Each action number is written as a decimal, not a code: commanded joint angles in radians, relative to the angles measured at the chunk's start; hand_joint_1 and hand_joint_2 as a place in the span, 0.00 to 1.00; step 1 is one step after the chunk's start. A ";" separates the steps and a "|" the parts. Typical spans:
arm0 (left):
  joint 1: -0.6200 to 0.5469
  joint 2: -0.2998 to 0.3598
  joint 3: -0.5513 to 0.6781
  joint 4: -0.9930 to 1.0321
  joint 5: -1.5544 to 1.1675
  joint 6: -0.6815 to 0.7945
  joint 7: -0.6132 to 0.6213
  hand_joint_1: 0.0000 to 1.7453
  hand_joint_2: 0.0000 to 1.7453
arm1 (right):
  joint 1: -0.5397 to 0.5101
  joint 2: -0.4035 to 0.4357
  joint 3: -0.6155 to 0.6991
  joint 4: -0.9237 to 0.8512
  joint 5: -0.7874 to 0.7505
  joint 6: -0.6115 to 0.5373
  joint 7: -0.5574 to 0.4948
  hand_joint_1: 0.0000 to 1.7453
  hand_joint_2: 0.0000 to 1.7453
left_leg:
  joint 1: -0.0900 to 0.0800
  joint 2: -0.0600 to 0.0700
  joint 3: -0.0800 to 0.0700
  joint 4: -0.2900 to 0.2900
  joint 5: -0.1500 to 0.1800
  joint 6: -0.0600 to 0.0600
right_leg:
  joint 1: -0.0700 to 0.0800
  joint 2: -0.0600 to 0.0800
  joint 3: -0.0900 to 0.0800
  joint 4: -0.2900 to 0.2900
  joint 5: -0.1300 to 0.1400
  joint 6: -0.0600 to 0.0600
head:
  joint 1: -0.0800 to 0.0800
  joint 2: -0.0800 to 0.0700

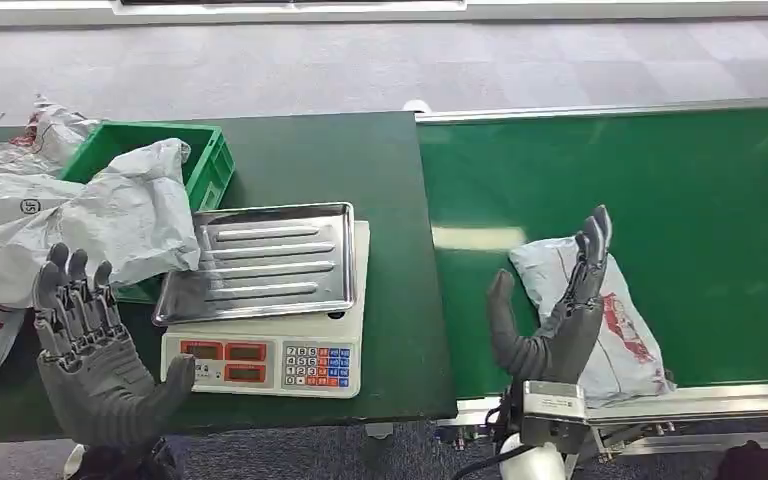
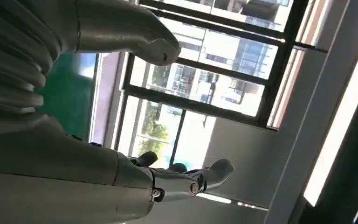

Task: Moved the parcel from conveyor to table for the left to box.

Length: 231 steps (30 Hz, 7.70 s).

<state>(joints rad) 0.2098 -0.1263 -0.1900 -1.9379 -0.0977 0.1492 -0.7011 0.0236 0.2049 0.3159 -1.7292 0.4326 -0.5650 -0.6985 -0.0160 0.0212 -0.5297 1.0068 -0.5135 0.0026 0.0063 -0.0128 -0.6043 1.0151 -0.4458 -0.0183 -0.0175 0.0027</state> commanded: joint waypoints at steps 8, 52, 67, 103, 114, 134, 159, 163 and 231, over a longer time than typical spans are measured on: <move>0.018 0.083 -0.032 0.048 0.050 0.011 0.003 0.00 1.00 | -0.062 0.010 -0.371 0.130 0.535 -0.133 0.226 0.00 1.00 | 0.001 -0.003 0.006 -0.006 0.001 -0.002 | 0.000 0.000 0.006 -0.006 0.001 0.002 | 0.000 0.000; -0.017 -0.083 0.172 -0.001 0.007 -0.212 0.003 0.00 1.00 | -0.414 -0.131 -0.538 0.858 0.541 0.682 0.307 0.00 1.00 | 0.000 -0.001 0.008 -0.005 -0.001 -0.001 | -0.001 0.002 0.007 -0.006 0.000 0.004 | 0.000 0.000; -0.028 -0.100 0.183 0.021 -0.004 -0.219 0.003 0.00 1.00 | -0.287 -0.133 -0.316 0.840 0.812 0.651 0.637 0.00 1.00 | 0.000 -0.003 0.007 -0.003 -0.001 -0.001 | -0.001 0.000 0.006 -0.004 0.000 0.003 | 0.000 0.000; 0.011 -0.106 0.177 0.008 -0.003 -0.193 0.003 0.00 1.00 | -0.203 -0.130 -0.160 0.756 0.825 0.688 0.742 1.00 1.00 | 0.000 -0.004 0.007 -0.002 -0.002 0.001 | -0.001 -0.001 0.007 -0.003 -0.001 0.003 | 0.000 0.000; 0.011 -0.104 0.176 0.008 -0.004 -0.190 0.003 0.00 1.00 | -0.205 -0.133 -0.153 0.761 0.821 0.688 0.738 1.00 1.00 | -0.001 -0.004 0.007 -0.003 -0.001 0.000 | -0.001 -0.001 0.007 -0.003 -0.001 0.004 | 0.000 0.000; 0.012 -0.107 0.127 0.040 0.016 -0.181 0.003 0.00 1.00 | -0.157 0.007 -0.460 -0.024 0.819 -0.115 0.678 1.00 1.00 | -0.003 -0.007 0.003 -0.001 -0.001 0.001 | -0.003 -0.005 0.003 -0.001 -0.002 0.004 | 0.000 0.000; -0.072 -0.061 0.124 0.111 0.042 -0.252 0.003 0.00 1.00 | -0.552 -0.091 -0.184 0.572 0.396 0.666 0.240 1.00 1.00 | -0.001 0.011 -0.001 -0.003 -0.001 0.001 | -0.002 0.012 0.004 -0.003 0.004 0.004 | 0.000 0.000; -0.135 -0.060 0.120 0.170 0.036 -0.252 0.003 0.00 1.00 | -0.667 -0.029 -0.051 0.721 0.343 0.791 0.091 1.00 1.00 | -0.002 0.017 -0.001 -0.004 0.000 0.000 | -0.003 0.017 0.002 -0.004 0.006 0.003 | 0.000 0.000; -0.684 -0.107 -0.259 1.355 -1.178 0.109 0.494 0.00 1.00 | -0.151 0.144 -0.026 -0.272 0.302 -0.133 0.000 0.00 1.00 | -0.003 -0.005 0.009 -0.005 0.003 0.001 | -0.004 -0.003 0.008 -0.006 0.003 0.006 | 0.000 0.000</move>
<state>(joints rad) -0.2892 -0.2151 -0.3348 -0.9631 -1.2436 0.2353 -0.2403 -0.2044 0.3136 0.2132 -2.0867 0.7420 -0.6950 -0.6985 -0.0202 0.0219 -0.5251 1.0074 -0.5123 0.0066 0.0022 -0.0133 -0.6012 1.0140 -0.4427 -0.0137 -0.0176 0.0027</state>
